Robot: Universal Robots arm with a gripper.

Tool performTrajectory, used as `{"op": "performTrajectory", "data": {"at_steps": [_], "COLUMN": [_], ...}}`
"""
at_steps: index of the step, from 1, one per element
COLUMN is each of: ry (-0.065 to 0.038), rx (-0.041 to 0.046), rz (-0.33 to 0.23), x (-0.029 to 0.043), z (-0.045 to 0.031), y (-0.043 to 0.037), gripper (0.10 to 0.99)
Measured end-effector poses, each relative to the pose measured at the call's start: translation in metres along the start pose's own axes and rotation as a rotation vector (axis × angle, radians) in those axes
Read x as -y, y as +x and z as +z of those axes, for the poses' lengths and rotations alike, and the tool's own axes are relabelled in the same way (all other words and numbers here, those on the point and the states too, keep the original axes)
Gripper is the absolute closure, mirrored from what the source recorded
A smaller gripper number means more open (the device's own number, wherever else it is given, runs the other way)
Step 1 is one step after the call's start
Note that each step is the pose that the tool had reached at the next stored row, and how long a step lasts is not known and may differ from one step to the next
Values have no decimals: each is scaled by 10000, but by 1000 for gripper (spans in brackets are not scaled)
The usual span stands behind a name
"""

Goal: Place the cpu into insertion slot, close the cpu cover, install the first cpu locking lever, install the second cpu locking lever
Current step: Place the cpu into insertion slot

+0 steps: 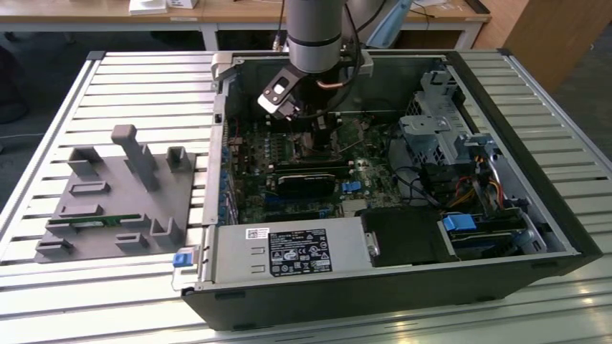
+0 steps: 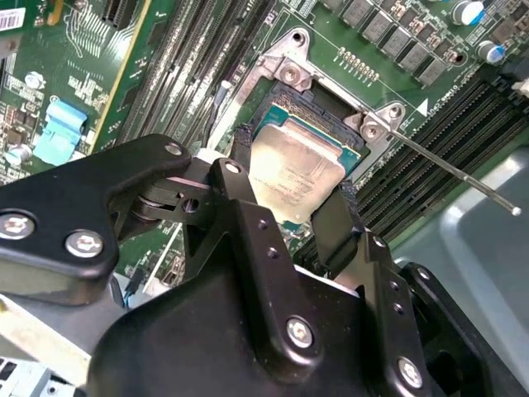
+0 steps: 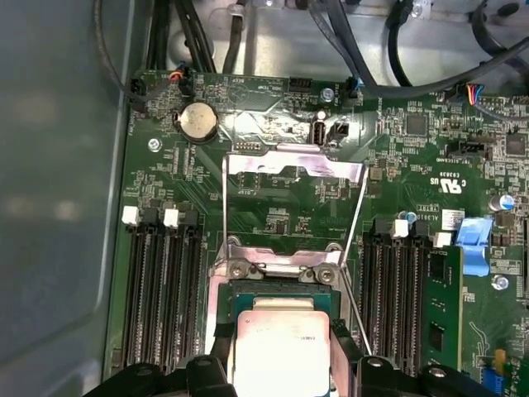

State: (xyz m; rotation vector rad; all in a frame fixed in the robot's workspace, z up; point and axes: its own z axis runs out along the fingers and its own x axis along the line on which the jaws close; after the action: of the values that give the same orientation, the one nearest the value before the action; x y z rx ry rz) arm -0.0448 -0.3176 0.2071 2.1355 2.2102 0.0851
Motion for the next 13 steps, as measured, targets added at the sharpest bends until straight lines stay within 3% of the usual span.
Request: {"op": "performTrajectory", "data": {"at_steps": [13], "ry": [2], "rx": [12], "rz": [129], "x": [11], "z": [91], "y": [6], "gripper": [545]}}
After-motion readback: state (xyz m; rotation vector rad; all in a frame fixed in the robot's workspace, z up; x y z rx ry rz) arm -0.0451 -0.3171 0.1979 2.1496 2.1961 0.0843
